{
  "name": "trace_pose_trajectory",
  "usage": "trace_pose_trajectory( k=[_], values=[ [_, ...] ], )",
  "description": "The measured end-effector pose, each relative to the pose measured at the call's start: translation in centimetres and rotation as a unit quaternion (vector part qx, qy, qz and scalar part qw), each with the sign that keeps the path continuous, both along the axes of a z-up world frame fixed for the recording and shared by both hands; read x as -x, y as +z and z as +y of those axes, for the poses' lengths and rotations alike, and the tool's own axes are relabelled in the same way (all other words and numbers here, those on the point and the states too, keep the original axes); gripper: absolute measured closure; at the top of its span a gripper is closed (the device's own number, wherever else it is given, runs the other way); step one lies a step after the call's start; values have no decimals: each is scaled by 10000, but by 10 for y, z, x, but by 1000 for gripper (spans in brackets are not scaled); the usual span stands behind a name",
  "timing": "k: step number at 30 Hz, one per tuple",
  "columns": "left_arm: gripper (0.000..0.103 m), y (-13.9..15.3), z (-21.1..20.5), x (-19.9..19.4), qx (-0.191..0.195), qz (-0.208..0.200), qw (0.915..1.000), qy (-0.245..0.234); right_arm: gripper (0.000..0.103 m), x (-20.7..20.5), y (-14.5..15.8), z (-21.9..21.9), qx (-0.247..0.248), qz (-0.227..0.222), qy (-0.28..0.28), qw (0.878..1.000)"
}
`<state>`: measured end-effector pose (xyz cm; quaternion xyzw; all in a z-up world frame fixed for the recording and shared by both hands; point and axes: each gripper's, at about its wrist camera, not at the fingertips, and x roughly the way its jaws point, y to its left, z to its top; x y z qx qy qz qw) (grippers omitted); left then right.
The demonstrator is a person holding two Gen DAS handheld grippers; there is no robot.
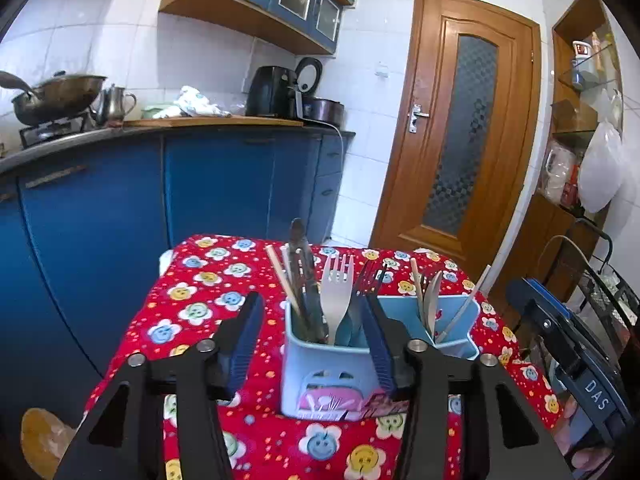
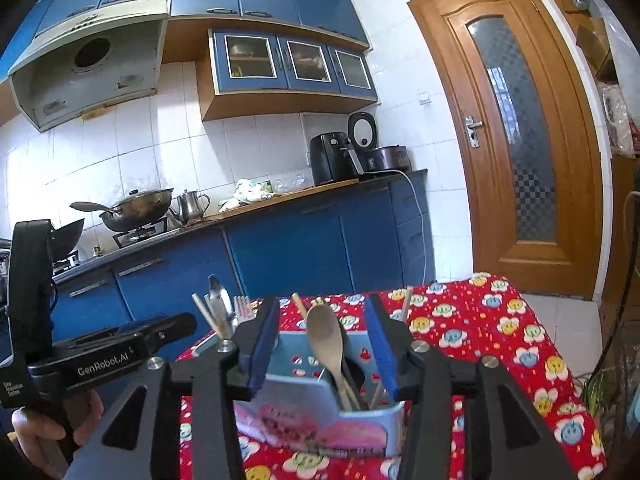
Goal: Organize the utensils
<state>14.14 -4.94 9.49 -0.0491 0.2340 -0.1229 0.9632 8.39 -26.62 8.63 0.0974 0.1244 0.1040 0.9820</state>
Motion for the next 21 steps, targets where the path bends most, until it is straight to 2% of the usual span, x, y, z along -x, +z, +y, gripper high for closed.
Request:
trace_pose_trajectory(
  k=[5, 10, 13, 21],
  values=[
    [32, 5, 8, 24, -50, -20, 9999, 102, 35, 25, 0, 2, -41, 136, 38, 9999],
    [25, 7, 12, 45, -170, -31, 9996, 236, 8, 46, -1, 6, 5, 295, 21, 9996],
    [22, 7, 13, 57, -312, -51, 9990, 301, 1, 57, -1, 9, 39, 389, 29, 9992],
    [13, 3, 18, 86, -551, -143, 9972, 488, 0, 79, -3, 16, 152, 700, 8, 9974]
  ],
)
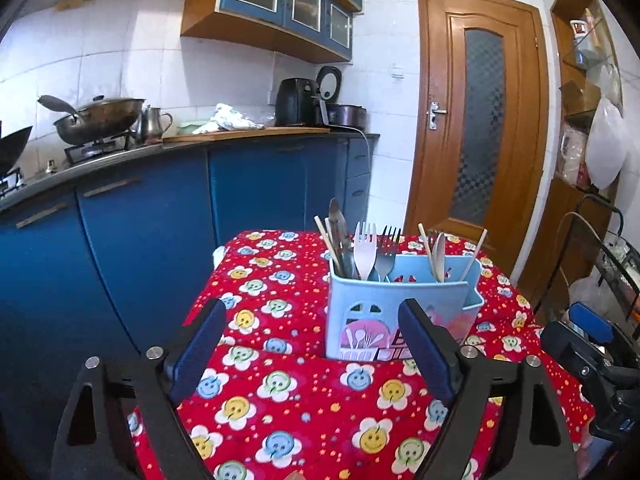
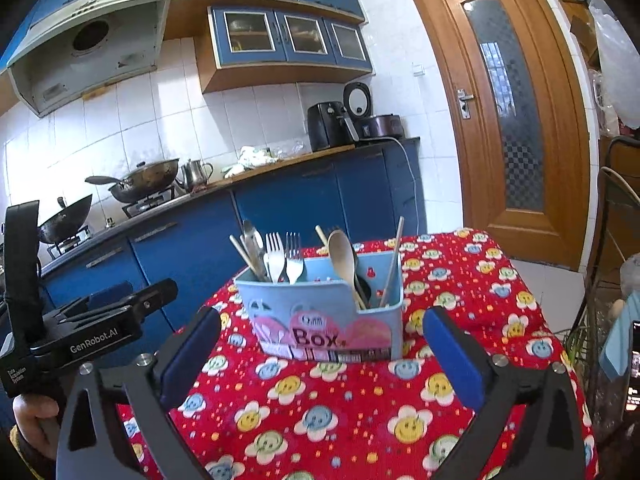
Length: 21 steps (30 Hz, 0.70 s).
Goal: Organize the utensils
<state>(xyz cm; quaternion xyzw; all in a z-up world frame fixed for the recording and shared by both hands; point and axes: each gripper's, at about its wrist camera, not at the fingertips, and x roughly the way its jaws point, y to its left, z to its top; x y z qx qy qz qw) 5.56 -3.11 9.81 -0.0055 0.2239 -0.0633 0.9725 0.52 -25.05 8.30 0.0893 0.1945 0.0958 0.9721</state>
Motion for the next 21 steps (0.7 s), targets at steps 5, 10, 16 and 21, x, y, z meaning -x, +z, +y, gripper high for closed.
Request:
trace_pose_trajectory(
  k=[5, 10, 16, 21],
  values=[
    [5, -5, 2, 15, -56, -5, 10000, -11, 0, 14, -7, 4, 119, 67, -42, 9999],
    [4, -18, 2, 25, -109, 141, 9998, -96, 0, 26, -22, 7, 158, 211, -114, 9996],
    [3, -41, 2, 34, -103, 269, 9995, -160, 0, 36, -45, 9, 289, 296, -181, 9990],
    [3, -59, 8, 35, 49, 273, 9996, -51, 0, 44, -61, 10, 571, 257, -342, 9975]
  ],
)
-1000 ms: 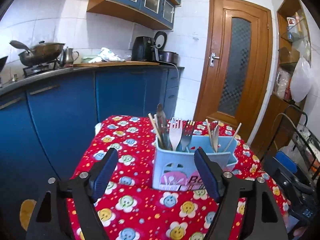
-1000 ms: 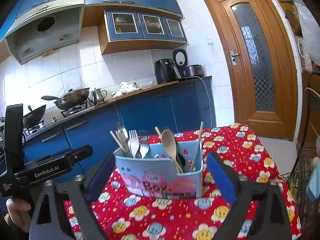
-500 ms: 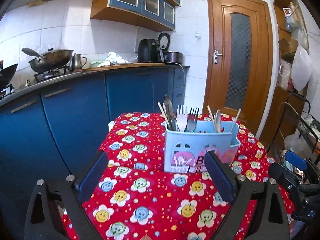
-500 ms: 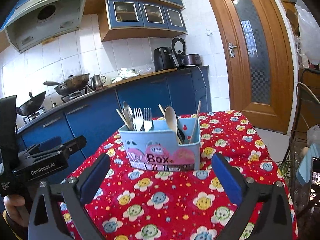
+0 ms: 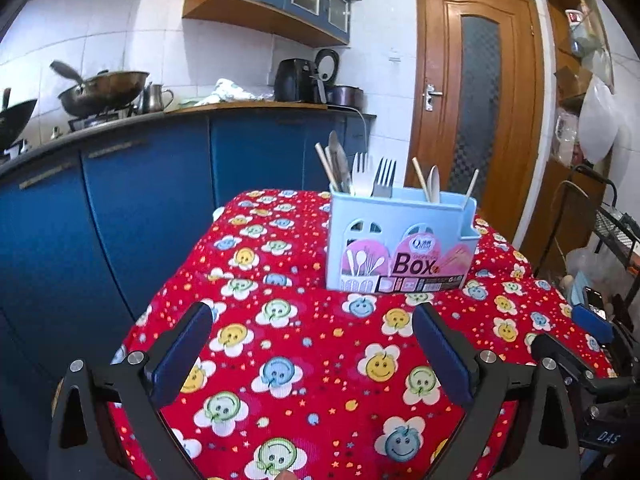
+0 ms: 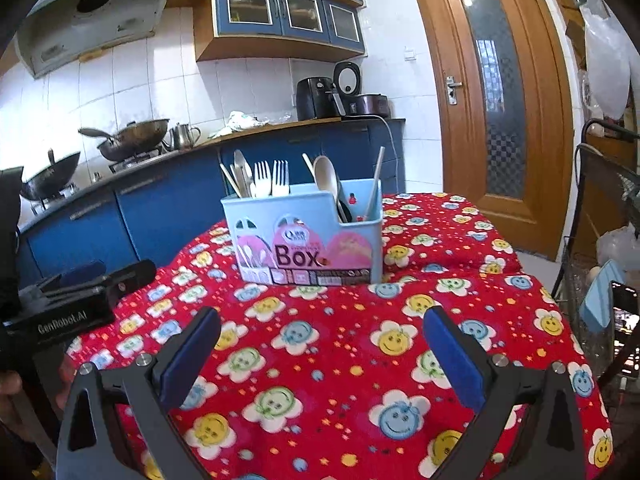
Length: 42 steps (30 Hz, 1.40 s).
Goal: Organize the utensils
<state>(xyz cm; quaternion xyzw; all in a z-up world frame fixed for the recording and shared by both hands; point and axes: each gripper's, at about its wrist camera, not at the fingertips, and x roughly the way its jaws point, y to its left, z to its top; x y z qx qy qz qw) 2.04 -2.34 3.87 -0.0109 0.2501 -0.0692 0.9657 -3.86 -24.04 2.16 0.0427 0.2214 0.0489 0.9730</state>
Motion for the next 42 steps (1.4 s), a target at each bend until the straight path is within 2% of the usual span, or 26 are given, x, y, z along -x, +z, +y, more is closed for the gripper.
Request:
trace_pose_trajectory(
  k=[5, 9, 14, 24, 42],
  values=[
    [2, -16, 5, 2, 201, 47, 9998, -12, 0, 1, -13, -6, -94, 188, -74, 9998],
    [1, -25, 2, 8, 129, -151, 9998, 26, 0, 4, -24, -8, -117, 155, -228, 9996],
    [1, -36, -2, 10, -35, -161, 9998, 59, 0, 5, -31, -2, 108, 172, -308, 9993],
    [1, -37, -11, 22, -262, -447, 9987, -6, 0, 20, -28, -2, 43, -383, -380, 9985],
    [1, -37, -10, 26, -246, -565, 9981, 10, 0, 23, -29, 1, 168, -448, -438, 9979]
  ],
)
